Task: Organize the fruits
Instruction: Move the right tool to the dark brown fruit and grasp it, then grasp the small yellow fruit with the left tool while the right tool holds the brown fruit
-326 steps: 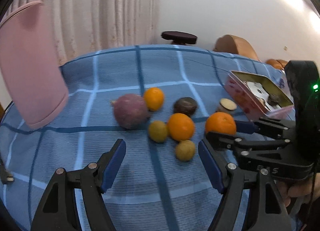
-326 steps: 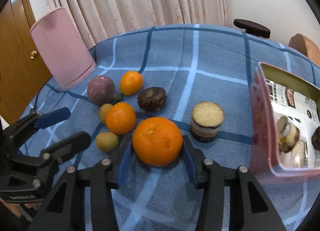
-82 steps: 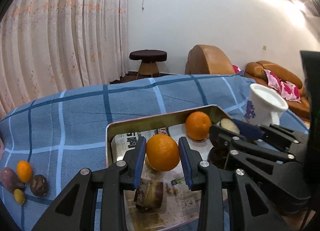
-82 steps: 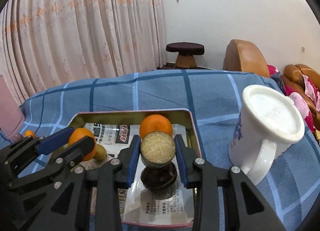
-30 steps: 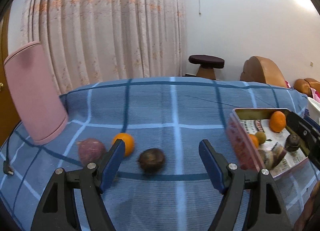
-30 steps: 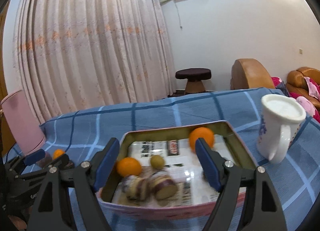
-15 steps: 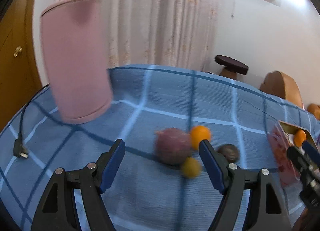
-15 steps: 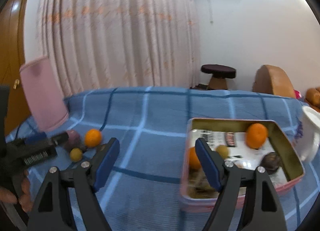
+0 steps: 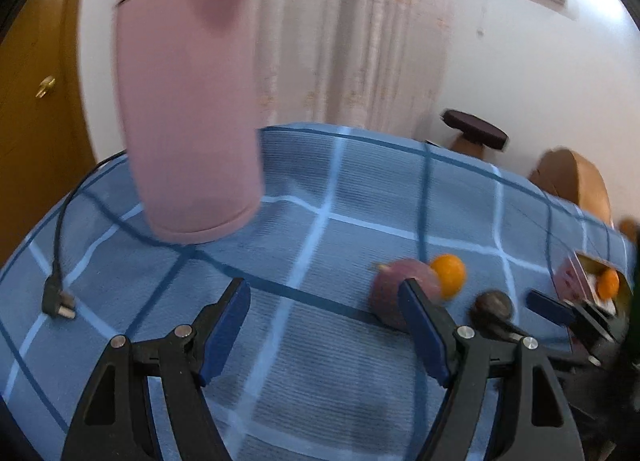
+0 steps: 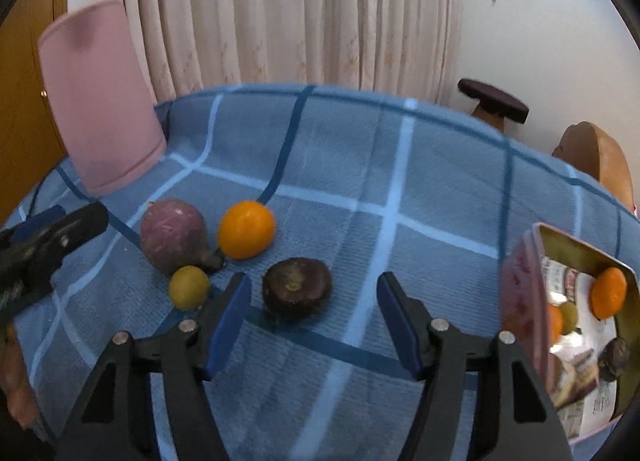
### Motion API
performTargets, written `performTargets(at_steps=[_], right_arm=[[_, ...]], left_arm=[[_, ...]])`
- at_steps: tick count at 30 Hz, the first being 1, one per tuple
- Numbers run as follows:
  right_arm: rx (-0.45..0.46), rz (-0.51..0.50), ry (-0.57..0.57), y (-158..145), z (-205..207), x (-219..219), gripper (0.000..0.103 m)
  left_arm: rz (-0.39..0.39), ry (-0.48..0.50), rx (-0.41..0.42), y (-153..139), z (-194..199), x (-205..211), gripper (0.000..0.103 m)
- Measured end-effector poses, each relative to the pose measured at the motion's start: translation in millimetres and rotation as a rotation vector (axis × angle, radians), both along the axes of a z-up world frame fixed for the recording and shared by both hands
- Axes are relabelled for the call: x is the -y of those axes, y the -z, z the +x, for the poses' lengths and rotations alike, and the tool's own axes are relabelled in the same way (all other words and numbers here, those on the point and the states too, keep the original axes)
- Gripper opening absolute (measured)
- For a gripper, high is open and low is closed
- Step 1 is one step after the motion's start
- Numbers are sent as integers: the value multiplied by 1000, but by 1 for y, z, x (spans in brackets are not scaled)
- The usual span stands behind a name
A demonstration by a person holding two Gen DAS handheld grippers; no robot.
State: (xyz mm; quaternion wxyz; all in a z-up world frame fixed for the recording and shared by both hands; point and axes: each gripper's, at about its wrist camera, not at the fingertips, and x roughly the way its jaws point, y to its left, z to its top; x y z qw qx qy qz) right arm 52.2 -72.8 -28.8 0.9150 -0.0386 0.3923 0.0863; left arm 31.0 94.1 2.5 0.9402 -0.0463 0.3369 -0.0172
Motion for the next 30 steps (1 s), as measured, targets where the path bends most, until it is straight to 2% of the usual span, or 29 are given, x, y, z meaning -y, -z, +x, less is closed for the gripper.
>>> performTargets(at_steps=[1,2,8,12,15,17,19,24,25,28,30], right_arm=[[-28,-4,-11,4,4,-3,49],[-47,-8,-17,7,6,-4,42],[-53,20,-10,7,-1,3,42],[34,48,12,-5,-27,18,42],[90,53,26,-13,-44,27,42],[105,60,34,-15,-51,32,42],[104,86,41,-15,-54,40,42],[93,117,46,-16,-53,47,42],[91,119,41,-16,-53,47,42],[90,118,31,-15,-53,44,42],[91,117,30,-15,-53,45,42]], left_arm=[[11,31,-2,0,-1,7,77],[18,47,-2,0,-2,11,77],[-4,100,-16,-1,-8,21,77],[-32,137,-20,-1,-14,26,77],[-7,185,-34,3,-15,42,77],[27,200,-48,9,-14,56,66],[33,195,-75,13,-9,63,63],[37,96,-126,23,11,66,62],[51,69,-129,25,15,69,58],[122,35,-134,28,20,79,55],[120,32,-131,28,19,80,47]])
